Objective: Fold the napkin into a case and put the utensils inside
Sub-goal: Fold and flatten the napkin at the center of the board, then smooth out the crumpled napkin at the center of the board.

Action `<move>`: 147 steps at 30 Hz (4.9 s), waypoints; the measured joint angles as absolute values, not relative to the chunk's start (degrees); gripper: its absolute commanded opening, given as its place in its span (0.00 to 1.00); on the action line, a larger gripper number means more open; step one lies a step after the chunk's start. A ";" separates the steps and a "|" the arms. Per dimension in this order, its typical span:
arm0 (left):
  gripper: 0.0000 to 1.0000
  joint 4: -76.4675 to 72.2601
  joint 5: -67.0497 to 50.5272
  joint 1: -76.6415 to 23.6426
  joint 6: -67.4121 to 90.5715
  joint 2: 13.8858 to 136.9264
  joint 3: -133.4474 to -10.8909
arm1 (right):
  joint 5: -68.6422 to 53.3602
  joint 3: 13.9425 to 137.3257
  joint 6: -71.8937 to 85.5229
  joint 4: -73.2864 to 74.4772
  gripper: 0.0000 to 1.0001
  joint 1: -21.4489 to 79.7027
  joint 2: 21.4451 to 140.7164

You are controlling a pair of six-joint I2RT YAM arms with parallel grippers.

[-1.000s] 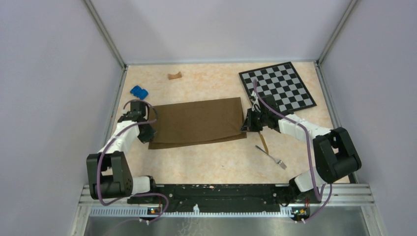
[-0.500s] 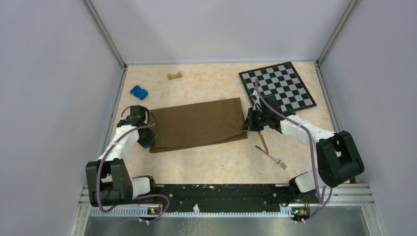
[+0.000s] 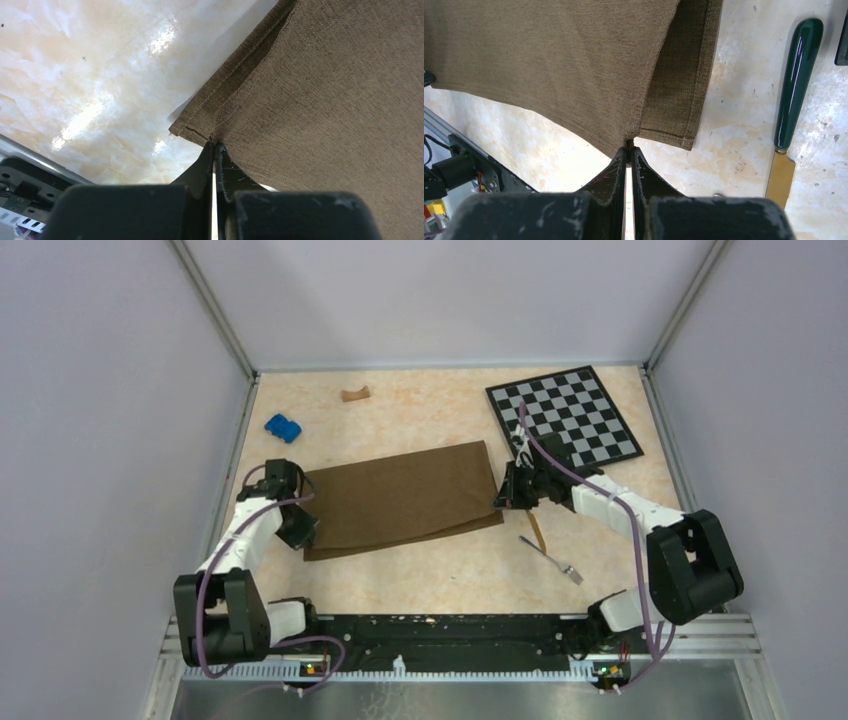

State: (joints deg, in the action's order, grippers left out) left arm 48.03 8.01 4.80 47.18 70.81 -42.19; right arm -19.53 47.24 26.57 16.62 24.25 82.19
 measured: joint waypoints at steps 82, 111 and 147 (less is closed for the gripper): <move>0.99 8.86 -22.31 10.70 33.91 97.01 -54.06 | -33.52 74.37 39.55 -12.16 0.79 19.25 121.38; 0.99 15.40 -19.16 13.15 25.02 101.54 -61.84 | -34.24 78.11 38.04 -10.39 0.80 18.02 123.46; 0.99 14.83 -28.64 8.16 27.62 105.54 -67.26 | -34.74 83.20 42.54 -13.30 0.76 21.08 127.11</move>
State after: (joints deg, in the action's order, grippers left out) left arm 14.83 -28.64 8.16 27.62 105.54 -67.26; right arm -34.74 83.20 42.54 -13.30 21.08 127.11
